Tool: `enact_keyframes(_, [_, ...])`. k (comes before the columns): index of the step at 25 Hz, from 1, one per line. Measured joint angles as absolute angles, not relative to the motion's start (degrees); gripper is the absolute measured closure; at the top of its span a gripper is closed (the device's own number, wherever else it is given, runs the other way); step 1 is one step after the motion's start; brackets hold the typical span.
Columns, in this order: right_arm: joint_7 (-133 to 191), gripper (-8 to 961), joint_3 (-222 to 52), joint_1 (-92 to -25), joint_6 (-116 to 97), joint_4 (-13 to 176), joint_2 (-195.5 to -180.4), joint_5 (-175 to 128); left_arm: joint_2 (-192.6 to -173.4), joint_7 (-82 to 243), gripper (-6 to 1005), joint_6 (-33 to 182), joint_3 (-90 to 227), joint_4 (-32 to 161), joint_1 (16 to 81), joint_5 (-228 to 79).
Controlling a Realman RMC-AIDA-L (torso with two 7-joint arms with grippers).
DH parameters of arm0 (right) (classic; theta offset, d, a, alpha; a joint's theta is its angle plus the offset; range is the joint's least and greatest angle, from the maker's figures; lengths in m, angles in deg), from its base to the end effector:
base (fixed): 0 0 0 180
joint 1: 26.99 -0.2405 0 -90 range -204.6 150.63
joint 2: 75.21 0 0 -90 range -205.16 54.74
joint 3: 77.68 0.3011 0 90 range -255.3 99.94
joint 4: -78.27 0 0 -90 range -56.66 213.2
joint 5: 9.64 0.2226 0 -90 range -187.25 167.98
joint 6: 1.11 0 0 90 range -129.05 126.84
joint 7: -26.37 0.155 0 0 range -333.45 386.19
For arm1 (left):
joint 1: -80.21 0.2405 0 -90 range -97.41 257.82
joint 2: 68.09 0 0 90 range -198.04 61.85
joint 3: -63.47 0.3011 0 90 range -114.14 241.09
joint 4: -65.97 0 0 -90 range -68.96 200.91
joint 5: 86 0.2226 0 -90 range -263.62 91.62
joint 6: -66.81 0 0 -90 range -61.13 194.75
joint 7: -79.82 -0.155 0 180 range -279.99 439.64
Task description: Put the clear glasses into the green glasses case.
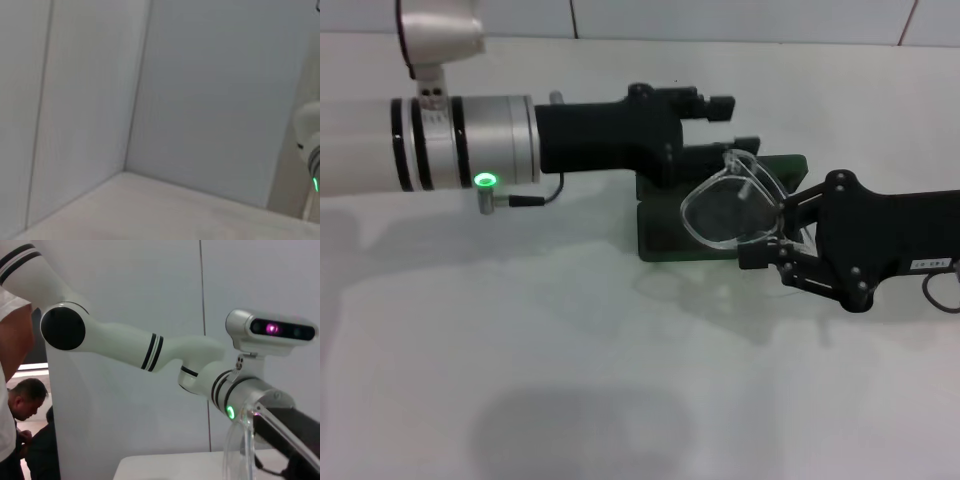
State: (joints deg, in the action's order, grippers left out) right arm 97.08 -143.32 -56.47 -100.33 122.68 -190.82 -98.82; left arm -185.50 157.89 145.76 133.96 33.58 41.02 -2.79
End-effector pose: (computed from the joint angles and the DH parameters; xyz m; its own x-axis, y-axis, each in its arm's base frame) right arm 0.2215 0.3442 -0.0237 0.7952 0.0149 -0.6062 0.0009 -0.9997 -0.0234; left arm -0.1928 0.4051 -0.0736 0.7769 0.2041 0.5957 0.2870 -0.9568 -0.0465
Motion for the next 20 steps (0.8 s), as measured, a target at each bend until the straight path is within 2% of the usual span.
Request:
enact_keyframes(14, [93.6,828,-143.2,-56.2,-101.2,122.7,-190.59,-98.7,-185.66,159.0,381,146.0,133.2,33.2,41.2,1.1])
enact_keyframes(20, [93.6,828,-143.2,-56.1,-104.1,122.3,-190.2,-99.2,-187.3,155.1,381,145.5,126.2,33.1,41.7,0.3])
